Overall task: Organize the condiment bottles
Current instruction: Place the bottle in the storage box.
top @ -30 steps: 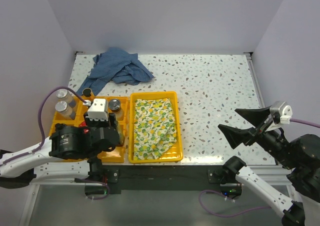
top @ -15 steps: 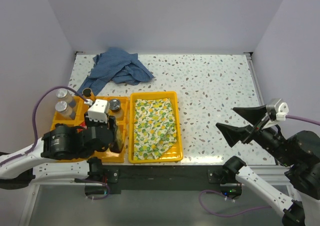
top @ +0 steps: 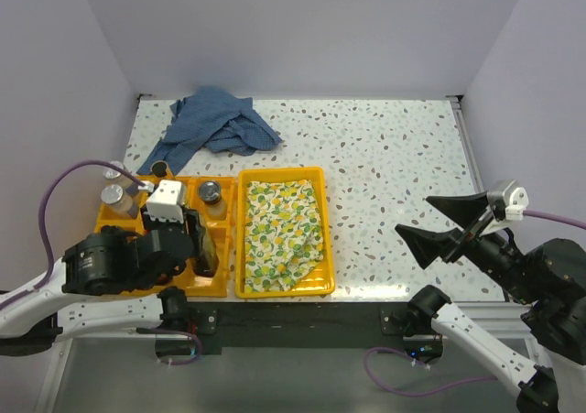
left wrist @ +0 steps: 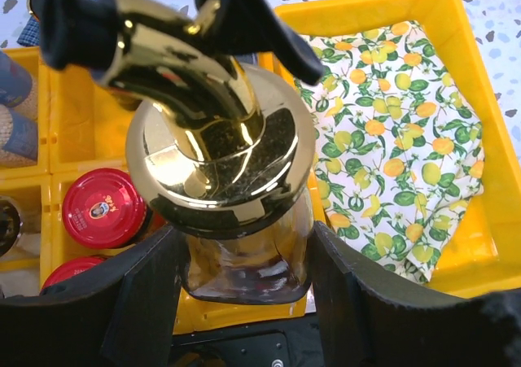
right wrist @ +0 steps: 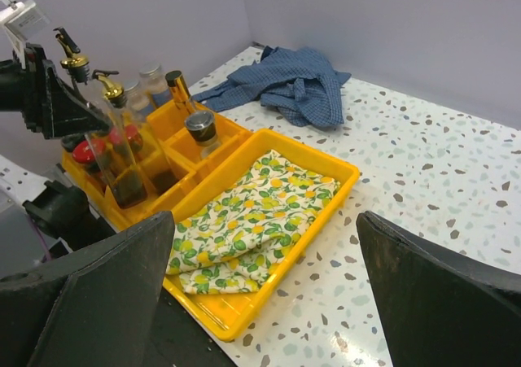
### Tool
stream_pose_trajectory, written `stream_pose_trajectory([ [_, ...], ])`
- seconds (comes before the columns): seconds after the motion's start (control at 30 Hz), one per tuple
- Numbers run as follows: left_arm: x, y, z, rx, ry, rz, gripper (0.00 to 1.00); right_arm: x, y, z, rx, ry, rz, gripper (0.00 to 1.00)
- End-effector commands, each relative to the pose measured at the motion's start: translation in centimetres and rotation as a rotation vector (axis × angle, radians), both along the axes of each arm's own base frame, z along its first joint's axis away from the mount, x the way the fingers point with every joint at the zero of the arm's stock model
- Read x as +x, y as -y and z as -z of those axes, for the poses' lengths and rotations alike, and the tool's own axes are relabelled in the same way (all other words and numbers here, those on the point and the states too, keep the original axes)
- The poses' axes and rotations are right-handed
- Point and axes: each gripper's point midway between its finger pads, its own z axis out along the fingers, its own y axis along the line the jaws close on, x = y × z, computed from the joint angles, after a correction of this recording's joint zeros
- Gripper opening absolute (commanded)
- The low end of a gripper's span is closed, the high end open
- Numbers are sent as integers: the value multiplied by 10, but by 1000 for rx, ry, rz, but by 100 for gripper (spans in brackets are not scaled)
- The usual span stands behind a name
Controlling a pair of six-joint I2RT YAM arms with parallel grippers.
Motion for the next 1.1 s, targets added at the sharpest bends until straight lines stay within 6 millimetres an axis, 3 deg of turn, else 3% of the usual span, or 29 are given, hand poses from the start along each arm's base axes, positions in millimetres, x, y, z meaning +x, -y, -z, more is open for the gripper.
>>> stream_pose_trajectory([
  [0.0,13,-2,-23,-16,65,-71,0,-2,0,-11,10,35,-12,99],
  [0.3,32,-1,-12,59,118,-219,0,-9,11,-11,9,52,14,99],
  [0.4,37,8,-15,9,144,-219,0,-9,14,-10,-1,56,24,99],
  [0.43,41,20,-21,-25,170,-185,0,-8,14,-10,-3,55,29,99],
  [0.53,42,26,-12,-76,186,-161,0,-7,13,-9,-7,56,27,98],
  [0.8,36,6,-3,-160,185,-242,0,-3,13,-5,-20,51,36,99],
  [0.93,31,-7,4,-44,136,-282,0,-2,10,-6,-20,45,27,99],
  [1.07,32,-4,12,-26,127,-289,0,-1,8,-6,-10,43,24,99],
])
